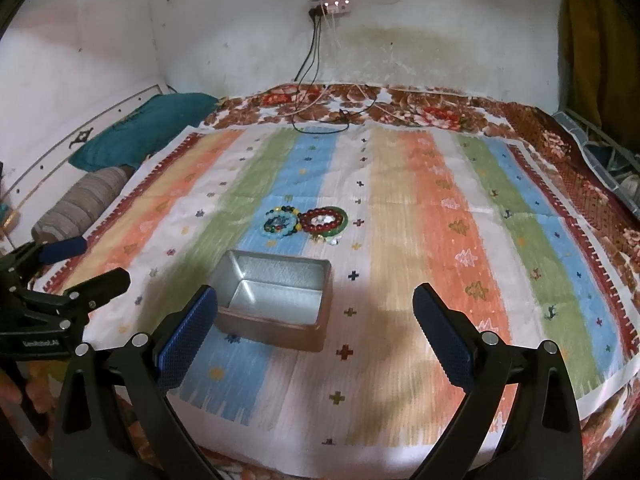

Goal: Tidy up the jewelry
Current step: 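Move both tools forward toward the pile of bracelets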

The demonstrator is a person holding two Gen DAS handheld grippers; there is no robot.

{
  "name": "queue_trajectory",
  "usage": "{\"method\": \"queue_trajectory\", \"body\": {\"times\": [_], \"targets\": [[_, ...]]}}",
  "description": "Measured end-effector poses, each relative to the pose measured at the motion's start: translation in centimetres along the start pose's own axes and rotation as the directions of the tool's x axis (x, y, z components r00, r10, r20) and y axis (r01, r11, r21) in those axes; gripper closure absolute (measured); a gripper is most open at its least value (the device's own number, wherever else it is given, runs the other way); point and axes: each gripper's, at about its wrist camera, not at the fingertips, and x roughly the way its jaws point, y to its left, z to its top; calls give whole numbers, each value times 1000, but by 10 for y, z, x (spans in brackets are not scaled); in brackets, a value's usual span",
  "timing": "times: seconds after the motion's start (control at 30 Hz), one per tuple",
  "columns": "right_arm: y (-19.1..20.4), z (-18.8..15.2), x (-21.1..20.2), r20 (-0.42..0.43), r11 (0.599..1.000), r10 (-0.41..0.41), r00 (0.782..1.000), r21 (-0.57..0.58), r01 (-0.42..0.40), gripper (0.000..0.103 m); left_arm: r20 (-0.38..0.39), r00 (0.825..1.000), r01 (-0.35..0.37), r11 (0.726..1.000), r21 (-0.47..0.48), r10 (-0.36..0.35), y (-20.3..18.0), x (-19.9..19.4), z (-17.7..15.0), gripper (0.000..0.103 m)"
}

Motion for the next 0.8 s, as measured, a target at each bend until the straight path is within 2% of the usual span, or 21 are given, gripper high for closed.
{"method": "queue_trajectory", "body": {"times": [0.5,0.8], "targets": [[-7,34,27,-27,1000,-1,1000,21,1,4,-38,999,-22,1000,-8,22,4,23,38,6],[-14,51,52,-85,998,-1,996,57,6,4,-87,995,-58,998,-39,55,11,53,60,6]]}}
